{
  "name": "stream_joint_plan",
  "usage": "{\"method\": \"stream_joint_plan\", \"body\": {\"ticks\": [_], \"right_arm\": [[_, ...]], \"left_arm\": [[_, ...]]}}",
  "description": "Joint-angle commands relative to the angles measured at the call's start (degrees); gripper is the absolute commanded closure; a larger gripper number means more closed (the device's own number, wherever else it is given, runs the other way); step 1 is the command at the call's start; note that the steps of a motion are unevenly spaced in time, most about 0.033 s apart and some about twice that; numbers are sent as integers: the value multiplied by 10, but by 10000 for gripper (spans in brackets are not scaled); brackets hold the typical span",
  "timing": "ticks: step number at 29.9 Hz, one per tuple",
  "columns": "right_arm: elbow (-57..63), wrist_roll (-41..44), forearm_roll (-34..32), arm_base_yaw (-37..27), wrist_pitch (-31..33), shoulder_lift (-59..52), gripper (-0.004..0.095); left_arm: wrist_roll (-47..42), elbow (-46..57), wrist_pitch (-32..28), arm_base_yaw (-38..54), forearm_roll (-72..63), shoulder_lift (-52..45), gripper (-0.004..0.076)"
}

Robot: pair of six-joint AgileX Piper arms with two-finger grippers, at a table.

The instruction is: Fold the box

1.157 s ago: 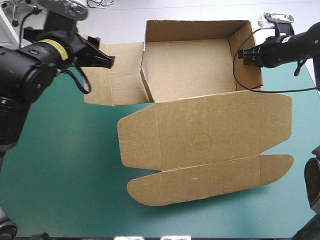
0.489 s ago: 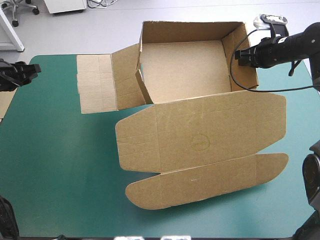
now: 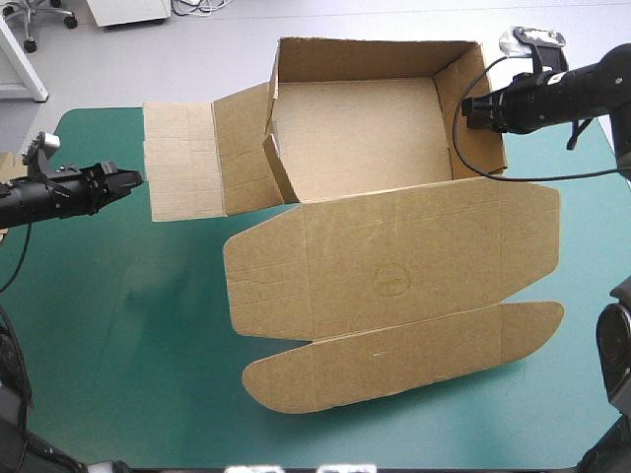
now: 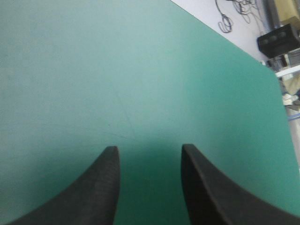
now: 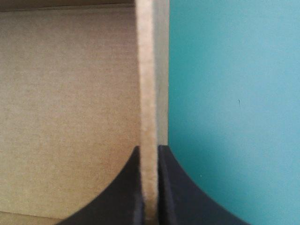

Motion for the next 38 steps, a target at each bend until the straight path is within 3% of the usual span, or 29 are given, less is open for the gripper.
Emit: {"method": "stream_joint_plan", "body": {"ticks": [1,13,15,19,23,31,38], "right_arm": [[-15,3,46,-2,-3,-30,925],[-15,4,47,-2,-6,-30,925],[-15,7,36,-2,-7,-30,925],[-15,10,28,-2,-9,-30,925],[-15,10,28,-2,-10,-30,925],[-15,17,0,-2,-13,-30,925],[-15,23,1,-2,-19,-30,925]], "left_arm": [[45,-12,26,-5,-97,10,428],[116,-13,19,-164,-203,69,430],[116,-14,35,-170,-225,69,430],[124,-19,124,-170,-294,69,430],[130,-25,131,-188,-315,62,430],[77,-93,131,-225,-321,44,426],[-3,-193,131,-269,-253,41,345]]}}
